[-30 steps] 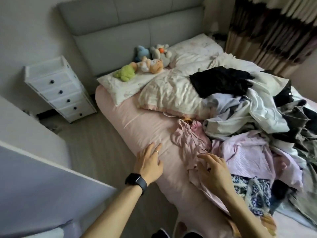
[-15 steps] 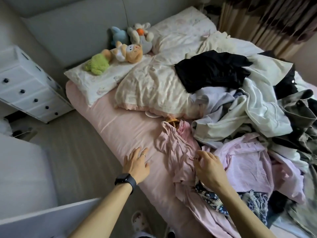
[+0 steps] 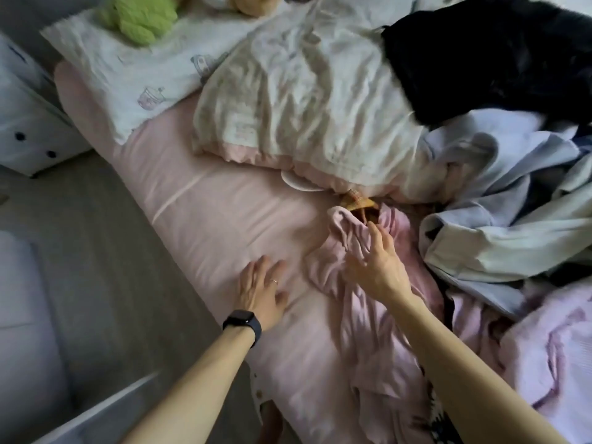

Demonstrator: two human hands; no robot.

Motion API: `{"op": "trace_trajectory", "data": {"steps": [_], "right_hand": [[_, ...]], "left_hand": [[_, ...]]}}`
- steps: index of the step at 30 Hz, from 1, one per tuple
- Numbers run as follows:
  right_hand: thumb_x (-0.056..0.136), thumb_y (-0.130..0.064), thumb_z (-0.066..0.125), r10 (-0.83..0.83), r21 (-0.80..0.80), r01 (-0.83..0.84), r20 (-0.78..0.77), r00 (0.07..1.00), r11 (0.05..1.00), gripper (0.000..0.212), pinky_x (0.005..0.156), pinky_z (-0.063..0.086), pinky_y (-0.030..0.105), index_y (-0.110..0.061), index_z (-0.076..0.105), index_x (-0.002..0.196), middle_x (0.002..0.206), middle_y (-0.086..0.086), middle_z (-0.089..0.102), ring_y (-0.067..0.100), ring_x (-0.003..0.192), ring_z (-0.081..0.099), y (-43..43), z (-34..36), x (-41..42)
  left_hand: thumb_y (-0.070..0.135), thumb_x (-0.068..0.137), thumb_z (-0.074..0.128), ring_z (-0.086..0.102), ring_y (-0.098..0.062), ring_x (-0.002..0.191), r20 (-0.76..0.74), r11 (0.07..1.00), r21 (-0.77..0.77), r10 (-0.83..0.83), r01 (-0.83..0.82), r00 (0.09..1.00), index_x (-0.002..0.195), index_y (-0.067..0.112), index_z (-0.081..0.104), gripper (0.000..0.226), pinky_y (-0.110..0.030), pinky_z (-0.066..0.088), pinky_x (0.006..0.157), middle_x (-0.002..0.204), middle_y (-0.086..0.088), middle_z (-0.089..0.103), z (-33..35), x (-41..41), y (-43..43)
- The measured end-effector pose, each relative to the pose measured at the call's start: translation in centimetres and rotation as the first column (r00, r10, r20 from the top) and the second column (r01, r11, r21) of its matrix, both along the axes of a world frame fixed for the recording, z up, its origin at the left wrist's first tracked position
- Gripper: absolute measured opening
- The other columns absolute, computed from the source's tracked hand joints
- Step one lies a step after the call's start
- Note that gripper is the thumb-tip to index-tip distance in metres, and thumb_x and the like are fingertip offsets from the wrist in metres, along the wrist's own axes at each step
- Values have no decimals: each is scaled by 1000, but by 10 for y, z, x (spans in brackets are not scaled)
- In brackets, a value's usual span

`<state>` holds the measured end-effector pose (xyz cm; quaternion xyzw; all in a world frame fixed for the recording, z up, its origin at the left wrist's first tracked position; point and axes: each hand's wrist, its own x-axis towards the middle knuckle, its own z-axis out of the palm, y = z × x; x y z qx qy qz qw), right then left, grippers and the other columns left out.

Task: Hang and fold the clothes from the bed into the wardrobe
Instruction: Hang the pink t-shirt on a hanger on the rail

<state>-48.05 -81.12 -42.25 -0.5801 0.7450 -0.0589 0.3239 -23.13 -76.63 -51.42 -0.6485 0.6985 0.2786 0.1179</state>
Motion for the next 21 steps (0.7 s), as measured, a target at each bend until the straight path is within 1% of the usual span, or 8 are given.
{"op": "trace_trajectory", "data": {"steps": [2, 4, 7, 10, 14, 16, 17, 21], "right_hand": [[92, -48, 64, -3, 29, 3, -6, 1000, 1000, 91, 100, 46, 48, -24, 7, 159, 161, 7, 25, 34, 136, 45, -25, -25, 9], [88, -55, 64, -1, 27, 3, -64, 998, 1000, 86, 89, 50, 49, -31, 16, 154, 143, 9, 43, 38, 122, 55, -38, -41, 15], [86, -43, 65, 6, -38, -12, -149, 989, 999, 48, 70, 43, 42, -24, 44, 125, 112, 10, 57, 41, 102, 61, -33, -48, 21], [85, -25, 60, -13, -130, -1, -100, 995, 991, 24, 70, 49, 42, -23, 58, 110, 101, 5, 63, 38, 92, 61, -15, -25, 19], [84, -16, 66, -40, -225, 48, 42, 998, 973, 3, 65, 45, 37, -17, 63, 85, 78, 1, 64, 26, 75, 59, 3, 41, 8], [83, -12, 69, -21, -254, 40, 76, 997, 966, 23, 61, 35, 32, -24, 52, 71, 66, -4, 55, 19, 65, 52, 13, 93, 2], [83, -11, 69, -23, -258, 44, 84, 996, 965, 27, 60, 33, 31, -26, 51, 71, 65, -5, 53, 19, 64, 51, 17, 108, -2], [85, -9, 69, -56, -310, 57, 12, 998, 949, 3, 65, 43, 37, -10, 70, 88, 77, 7, 67, 31, 73, 62, 34, 198, -18]], "left_hand": [[57, 98, 38, -13, -28, 152, 7, 1000, -12, -28, 28, 1000, 156, 44, -6, 74, -48, 9, 120, 165, 6, -18, -28, 8, 3], [60, 98, 33, -15, -28, 151, 14, 998, -34, -46, 46, 999, 154, 47, -12, 73, -48, 15, 117, 164, 8, -21, -43, 12, 4], [58, 98, 37, -16, -28, 151, -4, 999, 18, -44, 45, 999, 153, 49, -9, 73, -48, 14, 118, 164, 10, -21, -47, 13, -1], [45, 98, 47, -12, -27, 152, -41, 982, 182, -40, 47, 998, 155, 47, 1, 74, -48, 11, 122, 166, 8, -15, -30, 18, -12], [31, 98, 51, 29, -32, 145, -119, 959, 284, 28, 7, 992, 156, 28, 26, 63, -46, 32, 115, 161, -7, 28, 27, 21, -37], [32, 96, 54, 39, -31, 140, -169, 967, 249, 90, -46, 982, 154, 25, 31, 63, -44, 39, 110, 154, -8, 40, 76, 21, -46], [34, 95, 54, 42, -30, 138, -191, 971, 234, 103, -56, 976, 154, 26, 32, 63, -43, 41, 109, 152, -8, 43, 93, 19, -49], [36, 95, 56, 43, -25, 137, -324, 987, 150, 105, -59, 940, 153, 28, 34, 63, -37, 42, 107, 151, -6, 44, 198, 6, -58]]}}
